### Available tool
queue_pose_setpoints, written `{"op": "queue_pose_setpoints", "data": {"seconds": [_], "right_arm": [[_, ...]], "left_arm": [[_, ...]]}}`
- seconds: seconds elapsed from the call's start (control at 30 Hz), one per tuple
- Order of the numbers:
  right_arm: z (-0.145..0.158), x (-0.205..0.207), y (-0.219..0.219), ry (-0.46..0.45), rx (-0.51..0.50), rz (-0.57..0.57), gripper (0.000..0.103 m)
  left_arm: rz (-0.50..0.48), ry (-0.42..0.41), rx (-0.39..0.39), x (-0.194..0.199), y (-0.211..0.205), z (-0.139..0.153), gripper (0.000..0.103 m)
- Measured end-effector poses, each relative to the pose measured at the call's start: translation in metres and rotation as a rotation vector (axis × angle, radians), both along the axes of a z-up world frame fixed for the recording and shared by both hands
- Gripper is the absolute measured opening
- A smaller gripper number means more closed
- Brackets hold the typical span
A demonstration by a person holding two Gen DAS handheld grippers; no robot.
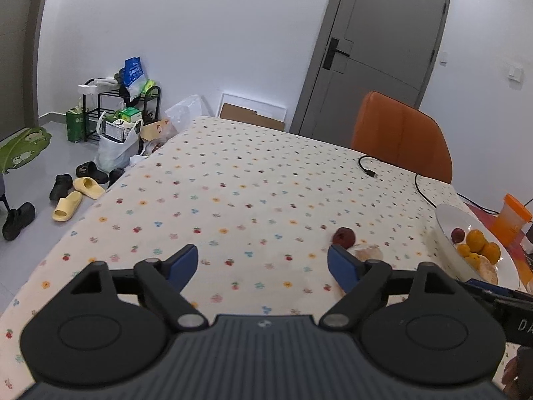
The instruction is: Organize fruits
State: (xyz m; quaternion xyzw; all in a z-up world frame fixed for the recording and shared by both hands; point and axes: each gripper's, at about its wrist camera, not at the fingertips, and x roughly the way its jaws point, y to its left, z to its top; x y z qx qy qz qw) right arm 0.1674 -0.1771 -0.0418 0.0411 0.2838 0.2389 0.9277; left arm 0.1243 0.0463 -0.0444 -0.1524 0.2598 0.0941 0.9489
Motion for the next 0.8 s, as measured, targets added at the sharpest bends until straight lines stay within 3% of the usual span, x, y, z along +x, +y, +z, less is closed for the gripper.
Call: {"op": "queue_pose_setpoints", "data": {"seconds": [0.13,0.43,0.8], "right_arm": [[-0.003,0.001,0.015,0.010,-0.021,0.025,0.096],[-0.010,0.002,0.049,0.025,-0.056,0.086,0.096],[-0.017,0.014,0.071,0.057,-0.072,0.082,0.084]], "left_arm": [[0.018,0.002,-0.014,-0.002,0.011,-0.003,0.087],[0.053,0.012,-0.029,-0.006,0.033,-0.008,0.087],[0.041,0.017,-0.032,-0.008,0.041,-0.012,0.087]]}}
